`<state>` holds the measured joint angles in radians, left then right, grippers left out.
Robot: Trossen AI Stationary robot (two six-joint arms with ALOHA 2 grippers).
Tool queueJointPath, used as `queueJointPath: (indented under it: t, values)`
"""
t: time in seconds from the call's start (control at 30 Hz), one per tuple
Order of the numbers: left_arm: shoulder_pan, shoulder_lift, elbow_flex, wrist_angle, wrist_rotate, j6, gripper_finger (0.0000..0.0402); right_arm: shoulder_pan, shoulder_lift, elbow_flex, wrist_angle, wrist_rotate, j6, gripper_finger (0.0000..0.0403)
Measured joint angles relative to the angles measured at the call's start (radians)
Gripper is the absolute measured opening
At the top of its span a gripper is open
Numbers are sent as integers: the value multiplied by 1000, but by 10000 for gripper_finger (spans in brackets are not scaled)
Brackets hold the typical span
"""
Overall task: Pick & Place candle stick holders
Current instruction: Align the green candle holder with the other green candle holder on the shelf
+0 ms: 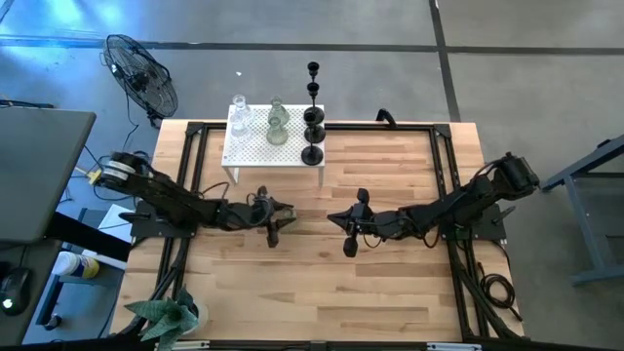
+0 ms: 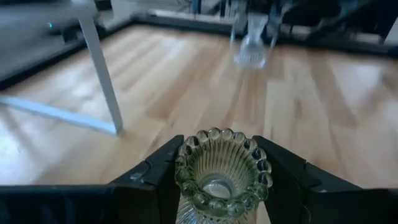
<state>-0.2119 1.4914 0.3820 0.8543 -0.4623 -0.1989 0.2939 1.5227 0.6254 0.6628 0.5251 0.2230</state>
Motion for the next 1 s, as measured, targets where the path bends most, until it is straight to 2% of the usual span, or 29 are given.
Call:
queueJointPath:
  t: [0.1, 0.27, 0.37, 0.43, 0.5, 0.63, 1.0]
  values:
    - [2, -127, 16, -113, -16, 0, 163, 0, 0, 0, 0, 0, 0, 2]
    - [3, -349, 114, -425, -118, 26, 163, 0, 0, 0, -1, -1, 0, 2]
    - [18, -436, 192, -590, -195, 58, 164, 0, 0, 0, -1, -1, 0, 1]
    - [58, -471, 237, -662, -202, 67, 164, 0, 0, 0, -1, -1, 0, 1]
    - [115, -494, 264, -710, -192, 68, 164, 0, 0, 0, -1, -1, 1, 2]
    - [246, -494, 305, -754, -105, 73, 165, 0, 0, 0, -1, -3, 0, 1]
    - [516, -481, 314, -737, 76, 82, 166, 0, 0, 0, -9, -3, 0, 2]
